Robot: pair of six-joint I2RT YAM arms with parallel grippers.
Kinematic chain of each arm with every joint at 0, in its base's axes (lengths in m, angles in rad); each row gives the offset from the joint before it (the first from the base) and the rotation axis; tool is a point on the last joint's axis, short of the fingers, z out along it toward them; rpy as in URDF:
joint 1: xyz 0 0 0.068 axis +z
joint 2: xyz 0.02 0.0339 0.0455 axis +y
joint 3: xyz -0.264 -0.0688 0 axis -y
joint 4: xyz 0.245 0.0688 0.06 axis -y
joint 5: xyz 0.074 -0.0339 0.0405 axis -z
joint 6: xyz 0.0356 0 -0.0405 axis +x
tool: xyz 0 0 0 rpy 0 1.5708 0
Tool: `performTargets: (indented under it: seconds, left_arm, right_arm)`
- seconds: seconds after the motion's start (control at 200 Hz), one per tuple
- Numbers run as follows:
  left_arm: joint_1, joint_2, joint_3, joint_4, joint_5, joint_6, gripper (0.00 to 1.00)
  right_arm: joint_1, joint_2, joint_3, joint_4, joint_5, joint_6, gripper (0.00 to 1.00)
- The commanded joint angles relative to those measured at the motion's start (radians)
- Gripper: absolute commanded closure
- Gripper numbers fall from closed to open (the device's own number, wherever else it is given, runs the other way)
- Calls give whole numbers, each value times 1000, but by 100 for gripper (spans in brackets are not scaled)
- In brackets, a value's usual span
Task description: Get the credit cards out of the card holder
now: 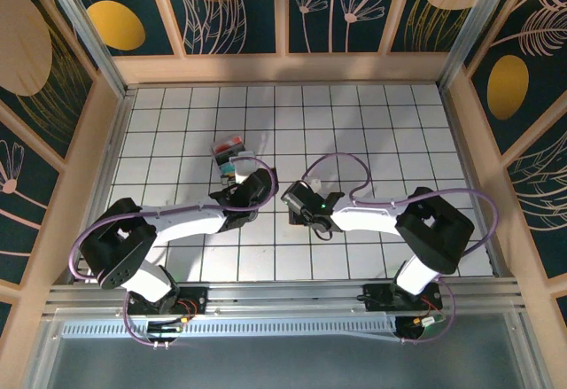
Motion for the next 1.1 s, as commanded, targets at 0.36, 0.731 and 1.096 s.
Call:
performTargets:
  seconds: [0.36, 0.731, 1.096]
  left_arm:
    - [6, -17, 5, -45, -40, -18, 1]
    - [9, -47, 2, -60, -70, 1, 1]
    - [-120, 42, 37, -35, -106, 308, 1]
  right_arm:
    - [-6, 61, 43, 51, -48, -44, 35]
    - [-7, 46, 11, 23, -50, -51, 60]
    - [-104, -130, -154, 186, -181, -94, 79]
